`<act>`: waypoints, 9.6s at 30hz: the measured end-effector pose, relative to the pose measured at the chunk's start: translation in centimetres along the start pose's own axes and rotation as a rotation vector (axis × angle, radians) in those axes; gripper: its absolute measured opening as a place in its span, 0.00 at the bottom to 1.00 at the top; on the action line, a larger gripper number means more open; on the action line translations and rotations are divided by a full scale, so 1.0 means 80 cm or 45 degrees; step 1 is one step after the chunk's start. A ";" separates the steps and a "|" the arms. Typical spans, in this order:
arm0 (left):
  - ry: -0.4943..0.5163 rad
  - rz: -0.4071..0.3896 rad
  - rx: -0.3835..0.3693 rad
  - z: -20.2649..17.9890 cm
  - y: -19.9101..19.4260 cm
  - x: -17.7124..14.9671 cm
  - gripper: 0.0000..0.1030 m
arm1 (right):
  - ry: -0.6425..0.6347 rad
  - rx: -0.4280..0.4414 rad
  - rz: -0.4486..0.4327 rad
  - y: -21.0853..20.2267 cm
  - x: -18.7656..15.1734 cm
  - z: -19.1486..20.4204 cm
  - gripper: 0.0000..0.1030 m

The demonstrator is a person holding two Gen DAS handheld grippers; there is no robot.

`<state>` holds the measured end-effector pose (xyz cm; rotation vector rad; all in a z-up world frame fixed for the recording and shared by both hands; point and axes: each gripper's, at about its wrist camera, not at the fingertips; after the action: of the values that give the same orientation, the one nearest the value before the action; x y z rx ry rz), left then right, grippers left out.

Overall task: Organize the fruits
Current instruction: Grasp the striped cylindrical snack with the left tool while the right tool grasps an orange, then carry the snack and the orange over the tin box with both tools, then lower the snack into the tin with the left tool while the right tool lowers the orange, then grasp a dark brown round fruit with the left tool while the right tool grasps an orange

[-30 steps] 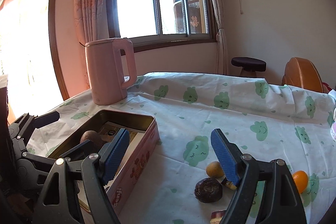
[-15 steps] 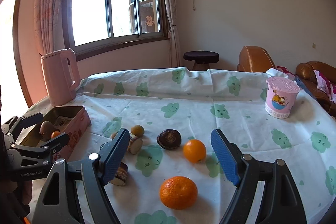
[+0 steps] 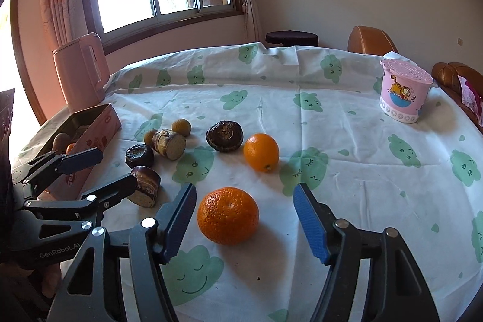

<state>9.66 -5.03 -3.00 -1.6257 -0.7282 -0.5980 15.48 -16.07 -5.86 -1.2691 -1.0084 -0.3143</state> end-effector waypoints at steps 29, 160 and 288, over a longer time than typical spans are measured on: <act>0.006 0.076 -0.094 -0.004 0.012 0.000 0.40 | -0.127 0.132 0.084 0.019 0.004 0.027 0.44; -0.060 -0.576 0.031 0.027 -0.109 -0.025 0.39 | -0.236 -0.052 -0.566 -0.098 -0.005 0.057 0.44; -0.491 -0.461 0.439 0.270 -0.155 0.033 0.79 | -0.209 0.248 -0.339 0.032 0.093 0.161 0.73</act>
<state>2.04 17.92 3.50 -1.3051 -1.3526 -0.3839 15.58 -1.39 -2.33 -0.9971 -1.3204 -0.3111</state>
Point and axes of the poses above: each gripper's, at about its wrist camera, not at the fingertips, and y roughly the way its jaws point, z to its left, x to its top, and after that the axes turned 13 degrees about -y, right-handed
